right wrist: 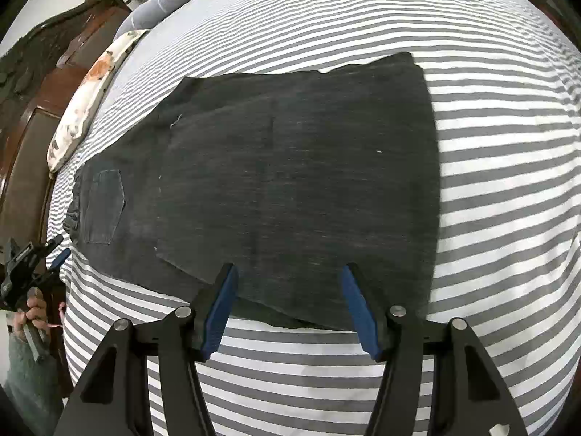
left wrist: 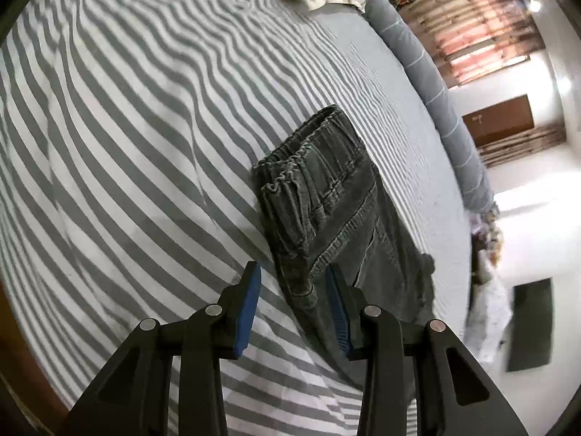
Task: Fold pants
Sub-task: 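Grasp the elastic waistband with the left tool and lift it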
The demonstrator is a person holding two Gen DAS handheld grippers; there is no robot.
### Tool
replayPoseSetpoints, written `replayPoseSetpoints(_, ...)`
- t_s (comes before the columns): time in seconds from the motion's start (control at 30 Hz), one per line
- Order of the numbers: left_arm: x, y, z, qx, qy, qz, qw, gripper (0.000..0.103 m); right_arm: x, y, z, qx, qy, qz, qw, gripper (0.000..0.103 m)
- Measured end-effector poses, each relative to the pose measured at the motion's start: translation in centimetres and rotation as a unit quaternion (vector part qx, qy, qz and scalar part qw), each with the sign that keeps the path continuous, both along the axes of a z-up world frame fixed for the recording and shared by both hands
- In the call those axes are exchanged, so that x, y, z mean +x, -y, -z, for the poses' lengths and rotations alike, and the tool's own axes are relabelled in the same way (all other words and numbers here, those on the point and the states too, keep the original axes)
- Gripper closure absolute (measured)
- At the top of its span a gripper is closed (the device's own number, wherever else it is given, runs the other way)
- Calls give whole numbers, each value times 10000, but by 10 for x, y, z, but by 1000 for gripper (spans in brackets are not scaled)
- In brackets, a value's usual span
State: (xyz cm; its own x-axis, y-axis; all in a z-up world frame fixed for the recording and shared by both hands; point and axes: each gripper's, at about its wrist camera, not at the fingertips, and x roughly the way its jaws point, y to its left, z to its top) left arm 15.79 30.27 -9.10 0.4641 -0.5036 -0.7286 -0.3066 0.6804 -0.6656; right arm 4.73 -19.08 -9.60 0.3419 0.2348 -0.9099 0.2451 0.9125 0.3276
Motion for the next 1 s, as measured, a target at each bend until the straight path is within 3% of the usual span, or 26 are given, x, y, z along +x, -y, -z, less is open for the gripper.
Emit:
replayPoseSetpoints(0.33, 31, -4, 29, -192, -56, -103, 9997, 64, 9, -8, 5, -56, -161, -7, 9999, 46)
replayPoseSetpoints(0.53, 42, -8, 41, -489, 109, -169, 9986, 59, 19, -12, 5, -113, -122, 24, 9999, 46)
replayPoseSetpoints(0.73, 61, -6, 41, -459, 199, -266, 9984, 57, 34, -25, 9, -384, -140, -103, 9991, 46)
replayPoseSetpoints(0.83, 63, 0, 37, -318, 272, -280, 9987, 57, 37, -33, 11, -524, -122, -202, 9983, 38)
replayPoseSetpoints(0.87, 64, 4, 35, -236, 294, -265, 9989, 60, 38, -35, 11, -549, -117, -222, 9982, 37)
replayPoseSetpoints(0.93, 63, 9, 29, -24, 384, -204, 9991, 74, 39, -37, 12, -599, -135, -272, 9977, 36)
replayPoseSetpoints(1.0, 64, 13, 24, 180, 409, -168, 9989, 77, 38, -37, 12, -612, -137, -284, 9976, 36)
